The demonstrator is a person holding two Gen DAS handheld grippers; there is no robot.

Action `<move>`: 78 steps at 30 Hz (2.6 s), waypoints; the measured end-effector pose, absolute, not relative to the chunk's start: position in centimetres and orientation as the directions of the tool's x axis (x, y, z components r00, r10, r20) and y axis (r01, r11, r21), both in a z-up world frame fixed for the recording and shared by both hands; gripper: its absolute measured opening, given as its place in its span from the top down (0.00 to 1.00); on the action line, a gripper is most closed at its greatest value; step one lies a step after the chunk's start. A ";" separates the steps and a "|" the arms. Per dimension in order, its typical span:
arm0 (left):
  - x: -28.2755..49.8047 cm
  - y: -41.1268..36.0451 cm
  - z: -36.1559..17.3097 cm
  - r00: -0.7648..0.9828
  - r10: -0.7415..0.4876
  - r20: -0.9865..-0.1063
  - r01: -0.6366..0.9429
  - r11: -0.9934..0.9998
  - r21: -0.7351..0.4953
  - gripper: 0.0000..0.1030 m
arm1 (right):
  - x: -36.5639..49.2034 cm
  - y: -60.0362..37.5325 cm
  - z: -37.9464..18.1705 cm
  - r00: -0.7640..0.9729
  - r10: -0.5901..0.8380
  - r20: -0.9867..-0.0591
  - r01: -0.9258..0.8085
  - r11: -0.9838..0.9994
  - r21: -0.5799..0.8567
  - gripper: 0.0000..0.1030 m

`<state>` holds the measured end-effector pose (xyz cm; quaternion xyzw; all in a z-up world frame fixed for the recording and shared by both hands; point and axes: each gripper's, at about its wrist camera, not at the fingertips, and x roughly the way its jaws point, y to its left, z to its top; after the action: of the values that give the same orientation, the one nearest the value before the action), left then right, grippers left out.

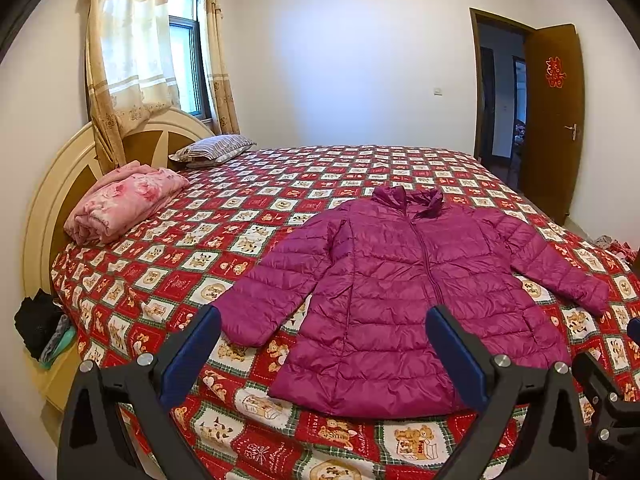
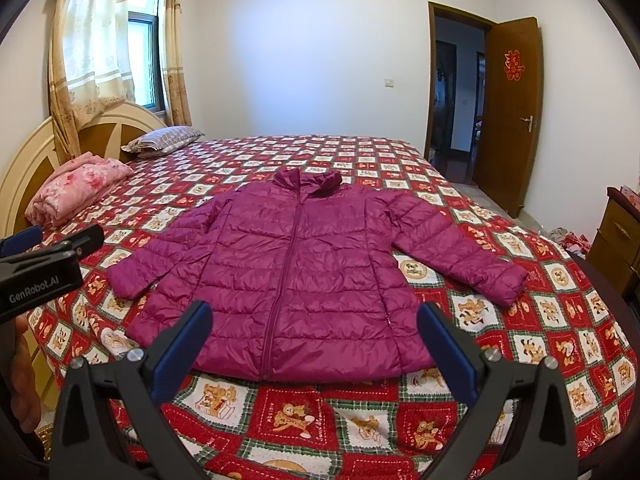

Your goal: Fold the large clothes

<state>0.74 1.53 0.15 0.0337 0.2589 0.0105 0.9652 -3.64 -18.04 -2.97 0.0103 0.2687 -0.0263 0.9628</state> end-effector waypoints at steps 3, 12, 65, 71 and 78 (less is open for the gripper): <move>0.7 1.6 0.2 0.866 0.039 -0.499 -0.003 0.997 0.072 0.01 | -3.6 -18.0 -3.0 0.853 -0.045 -0.519 0.056 0.998 0.005 0.00; 0.8 1.7 0.0 0.865 0.038 -0.500 -0.003 0.998 0.070 0.01 | -3.9 -17.6 -3.3 0.850 -0.042 -0.525 0.053 0.999 0.006 0.00; 30.5 -0.1 -11.3 0.713 0.201 -0.672 -0.049 0.970 0.238 0.01 | 9.8 -50.3 -14.3 0.599 -0.240 -0.764 0.614 0.750 0.246 0.30; 33.0 1.3 -13.1 0.645 0.195 -0.739 -0.065 0.977 0.201 0.01 | 11.4 -50.1 -14.4 0.591 -0.231 -0.773 0.576 0.792 0.203 0.75; 34.0 3.7 -12.3 0.659 0.177 -0.731 -0.107 0.984 0.142 0.01 | 13.8 -47.8 -10.5 0.633 -0.306 -0.711 0.516 0.852 0.093 0.84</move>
<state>34.02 3.71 -12.33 0.0435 0.4055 0.0780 0.9097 13.79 -47.85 -10.49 0.1455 0.3609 -0.2303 0.8919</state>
